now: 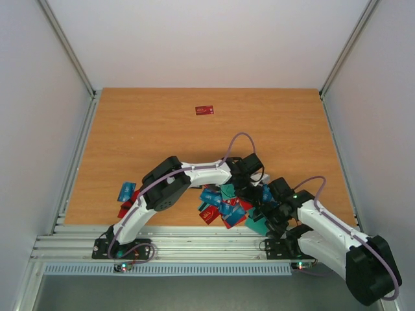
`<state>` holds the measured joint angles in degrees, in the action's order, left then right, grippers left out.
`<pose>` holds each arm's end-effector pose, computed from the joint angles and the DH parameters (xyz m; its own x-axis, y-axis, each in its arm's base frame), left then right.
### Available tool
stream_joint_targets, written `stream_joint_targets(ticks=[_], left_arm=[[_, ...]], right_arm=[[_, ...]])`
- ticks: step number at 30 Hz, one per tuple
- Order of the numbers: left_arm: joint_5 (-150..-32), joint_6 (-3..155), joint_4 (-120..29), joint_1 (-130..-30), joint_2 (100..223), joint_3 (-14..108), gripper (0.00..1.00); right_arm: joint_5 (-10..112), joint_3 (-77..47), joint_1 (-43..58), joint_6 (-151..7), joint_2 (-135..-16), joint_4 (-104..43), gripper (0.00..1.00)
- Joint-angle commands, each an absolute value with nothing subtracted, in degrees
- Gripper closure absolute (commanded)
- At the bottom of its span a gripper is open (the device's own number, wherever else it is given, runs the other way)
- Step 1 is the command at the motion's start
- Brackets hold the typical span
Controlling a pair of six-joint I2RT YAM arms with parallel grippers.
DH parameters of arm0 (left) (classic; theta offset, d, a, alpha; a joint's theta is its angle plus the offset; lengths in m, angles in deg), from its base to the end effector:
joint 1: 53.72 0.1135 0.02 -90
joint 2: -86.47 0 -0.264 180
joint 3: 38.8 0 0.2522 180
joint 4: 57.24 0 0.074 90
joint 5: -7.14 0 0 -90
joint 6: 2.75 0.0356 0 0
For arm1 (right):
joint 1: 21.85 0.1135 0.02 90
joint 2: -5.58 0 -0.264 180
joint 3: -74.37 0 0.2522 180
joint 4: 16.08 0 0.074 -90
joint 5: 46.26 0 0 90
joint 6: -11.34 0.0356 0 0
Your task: Put the credit cards into the card holder
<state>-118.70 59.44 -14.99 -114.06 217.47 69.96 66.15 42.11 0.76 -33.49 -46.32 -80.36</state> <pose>0.2149 -0.4195 0.1245 -0.7819 0.6088 -0.1344 0.5251 0.5269 -0.6683 0.0926 0.0533 0.1302 -0.9257 0.3247 0.1942 0.3742 0.8618 0.3424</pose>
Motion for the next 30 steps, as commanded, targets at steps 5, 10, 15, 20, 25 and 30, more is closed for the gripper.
stream_joint_targets(ticks=[5,10,15,20,25,30], left_arm=[[-115.01,61.76,-11.09,-112.0,220.34,68.0,0.78],[-115.22,61.85,-11.69,-111.82,219.72,66.49,0.79],[-115.57,61.93,-12.35,-111.56,219.18,64.87,0.78],[-115.97,62.2,-12.45,-111.47,219.18,64.65,0.78],[-116.77,61.91,-12.88,-111.47,219.26,64.89,0.79],[-117.31,61.52,-13.17,-111.47,218.76,65.11,0.78]], right_arm=[[63.37,42.26,9.42,-27.96,-54.58,-77.6,0.24],[62.67,42.3,9.96,-27.62,-53.37,-76.35,0.36],[61.8,40.92,9.96,-28.95,-52.36,-76.17,0.47],[61.1,38.97,9.96,-30.48,-50.92,-76.77,0.56],[61.34,36.95,9.96,-31.75,-50.38,-78.87,0.65],[60.84,33.98,9.96,-33.26,-50.78,-81.7,0.64]])
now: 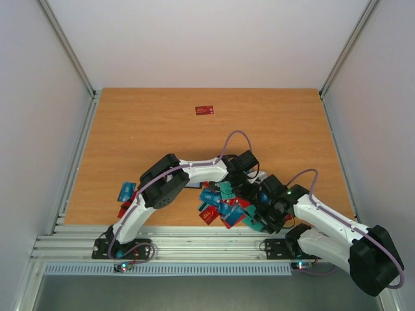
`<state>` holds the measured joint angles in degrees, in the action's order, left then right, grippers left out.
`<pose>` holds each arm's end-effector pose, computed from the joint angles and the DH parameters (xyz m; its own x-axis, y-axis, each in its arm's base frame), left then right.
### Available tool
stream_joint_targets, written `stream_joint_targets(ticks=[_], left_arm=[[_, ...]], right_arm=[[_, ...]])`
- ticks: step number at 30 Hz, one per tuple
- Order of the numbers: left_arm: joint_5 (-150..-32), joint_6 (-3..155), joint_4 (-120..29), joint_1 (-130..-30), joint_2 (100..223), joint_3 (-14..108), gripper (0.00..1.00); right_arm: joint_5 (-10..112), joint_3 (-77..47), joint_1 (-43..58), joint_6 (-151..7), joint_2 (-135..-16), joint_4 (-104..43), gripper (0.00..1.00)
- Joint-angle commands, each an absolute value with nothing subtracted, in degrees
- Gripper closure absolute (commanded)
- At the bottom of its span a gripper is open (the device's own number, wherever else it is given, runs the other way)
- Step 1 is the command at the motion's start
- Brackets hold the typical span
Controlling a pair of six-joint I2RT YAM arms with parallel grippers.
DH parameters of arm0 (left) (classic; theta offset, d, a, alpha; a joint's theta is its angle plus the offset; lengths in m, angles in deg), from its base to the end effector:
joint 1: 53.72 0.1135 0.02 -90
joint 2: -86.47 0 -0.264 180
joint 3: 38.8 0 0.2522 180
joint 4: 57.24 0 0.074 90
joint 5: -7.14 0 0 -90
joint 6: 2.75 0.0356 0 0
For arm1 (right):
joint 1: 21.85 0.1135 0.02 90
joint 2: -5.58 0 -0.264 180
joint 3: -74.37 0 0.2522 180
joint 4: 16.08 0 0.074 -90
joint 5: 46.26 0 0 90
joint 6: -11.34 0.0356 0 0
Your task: Put the credit cards into the card holder
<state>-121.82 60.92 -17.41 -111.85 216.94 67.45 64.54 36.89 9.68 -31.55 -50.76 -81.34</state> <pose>0.2270 -0.4074 0.1194 -0.7828 0.6059 -0.1414 0.5115 0.4972 -0.7008 0.0985 0.0753 0.1450 -0.9580 0.2158 0.1891 0.2674 0.9105 0.3155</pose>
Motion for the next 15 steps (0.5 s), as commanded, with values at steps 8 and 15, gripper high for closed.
stream_joint_targets(ticks=[8,15], left_arm=[[-118.6,60.13,-14.72,-111.38,217.48,64.33,0.78],[-119.72,58.45,-16.42,-111.38,218.21,64.15,0.78]], right_arm=[[60.53,31.18,9.96,-35.97,-51.64,-81.85,0.68],[59.76,29.52,9.96,-37.02,-52.71,-81.34,0.74]])
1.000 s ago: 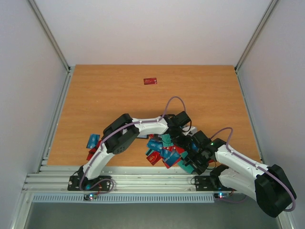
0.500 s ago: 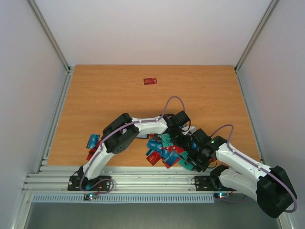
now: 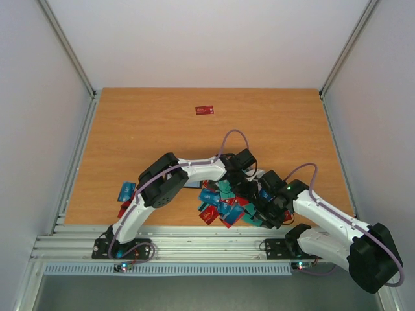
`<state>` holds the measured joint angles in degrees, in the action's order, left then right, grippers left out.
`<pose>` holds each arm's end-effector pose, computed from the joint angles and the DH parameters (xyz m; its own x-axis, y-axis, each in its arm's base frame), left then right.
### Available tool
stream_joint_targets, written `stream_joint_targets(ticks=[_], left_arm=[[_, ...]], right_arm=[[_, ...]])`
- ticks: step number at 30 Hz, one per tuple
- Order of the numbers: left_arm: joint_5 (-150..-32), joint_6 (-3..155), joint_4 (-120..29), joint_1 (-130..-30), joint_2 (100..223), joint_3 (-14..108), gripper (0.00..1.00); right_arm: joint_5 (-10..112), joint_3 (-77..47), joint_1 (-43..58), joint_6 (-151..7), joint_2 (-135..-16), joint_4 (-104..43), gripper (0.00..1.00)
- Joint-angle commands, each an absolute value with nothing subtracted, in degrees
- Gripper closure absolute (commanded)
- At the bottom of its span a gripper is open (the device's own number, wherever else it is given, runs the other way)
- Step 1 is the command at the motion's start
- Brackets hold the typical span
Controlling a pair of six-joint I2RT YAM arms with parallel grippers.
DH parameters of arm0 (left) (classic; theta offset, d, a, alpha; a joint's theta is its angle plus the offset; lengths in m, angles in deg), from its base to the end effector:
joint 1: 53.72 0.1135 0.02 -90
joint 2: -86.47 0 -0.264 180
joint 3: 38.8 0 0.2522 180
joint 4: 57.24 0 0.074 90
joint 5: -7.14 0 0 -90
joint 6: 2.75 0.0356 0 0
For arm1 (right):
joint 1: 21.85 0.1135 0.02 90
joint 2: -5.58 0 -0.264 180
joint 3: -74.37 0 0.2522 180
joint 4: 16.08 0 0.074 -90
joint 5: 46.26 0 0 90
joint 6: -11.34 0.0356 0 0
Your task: Put the credit cards into the card holder
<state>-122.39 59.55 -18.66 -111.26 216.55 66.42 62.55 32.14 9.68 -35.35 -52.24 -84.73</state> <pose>0.2300 -0.4038 0.1187 -0.7986 0.5874 -0.1313 0.4883 0.5047 -0.7119 0.1075 0.0794 0.1620 -0.9756 0.1632 0.1470 0.2015 0.9317 0.3023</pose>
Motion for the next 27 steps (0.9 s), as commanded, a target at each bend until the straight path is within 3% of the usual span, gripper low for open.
stream_joint_targets(ticks=[1,15,27], left_arm=[[-119.81,58.36,-16.43,-111.38,218.17,64.17,0.78],[-120.85,56.45,-17.67,-110.99,217.47,64.67,0.78],[-121.05,55.97,-15.06,-110.03,216.1,67.2,0.78]], right_arm=[[59.74,29.28,9.96,-37.31,-52.96,-81.35,0.75],[58.28,24.49,9.92,-39.38,-55.64,-84.57,0.87],[55.7,19.29,9.95,-41.95,-58.53,-87.91,0.91]])
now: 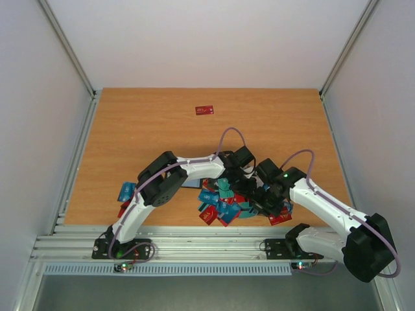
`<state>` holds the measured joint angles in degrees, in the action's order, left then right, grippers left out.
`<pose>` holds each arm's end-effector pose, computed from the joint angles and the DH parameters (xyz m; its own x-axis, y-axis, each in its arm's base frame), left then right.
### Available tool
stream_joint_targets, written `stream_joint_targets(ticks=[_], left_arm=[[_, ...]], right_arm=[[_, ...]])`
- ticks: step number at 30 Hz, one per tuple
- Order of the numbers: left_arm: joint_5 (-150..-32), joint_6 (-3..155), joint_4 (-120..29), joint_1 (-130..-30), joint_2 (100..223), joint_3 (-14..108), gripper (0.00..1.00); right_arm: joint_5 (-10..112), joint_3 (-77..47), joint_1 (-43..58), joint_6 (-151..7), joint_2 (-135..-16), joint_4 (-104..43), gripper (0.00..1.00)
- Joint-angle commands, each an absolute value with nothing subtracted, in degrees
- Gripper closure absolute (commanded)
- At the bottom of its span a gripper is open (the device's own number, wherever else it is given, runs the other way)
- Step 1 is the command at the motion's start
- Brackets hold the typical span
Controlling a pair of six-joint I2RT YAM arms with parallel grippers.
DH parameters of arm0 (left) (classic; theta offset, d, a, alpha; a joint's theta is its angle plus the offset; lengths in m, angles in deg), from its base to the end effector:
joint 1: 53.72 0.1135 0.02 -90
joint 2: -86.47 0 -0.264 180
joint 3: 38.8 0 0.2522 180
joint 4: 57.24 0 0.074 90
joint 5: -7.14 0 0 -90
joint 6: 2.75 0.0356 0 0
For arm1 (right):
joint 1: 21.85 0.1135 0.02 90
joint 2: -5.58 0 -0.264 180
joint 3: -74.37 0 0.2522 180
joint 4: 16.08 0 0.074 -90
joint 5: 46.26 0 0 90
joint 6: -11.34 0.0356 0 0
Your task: Put the credit cards into the card holder
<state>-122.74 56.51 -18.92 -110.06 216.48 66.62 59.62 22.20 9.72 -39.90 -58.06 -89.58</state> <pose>0.2388 -0.3999 0.1206 -0.8333 0.5437 -0.0996 0.4359 0.5355 -0.7234 0.1307 0.0918 0.1921 -0.9899 0.0985 0.1023 0.1227 0.9557 0.2674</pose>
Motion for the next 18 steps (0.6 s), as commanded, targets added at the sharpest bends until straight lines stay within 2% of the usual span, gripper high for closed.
stream_joint_targets(ticks=[1,18], left_arm=[[-121.09,55.9,-14.84,-109.91,215.8,67.51,0.78],[-121.18,53.35,-14.43,-107.07,212.15,70.41,0.76]], right_arm=[[55.24,18.75,9.96,-42.17,-58.57,-88.46,0.92],[51.76,13.15,8.65,-48.67,-55.25,-95.75,0.97]])
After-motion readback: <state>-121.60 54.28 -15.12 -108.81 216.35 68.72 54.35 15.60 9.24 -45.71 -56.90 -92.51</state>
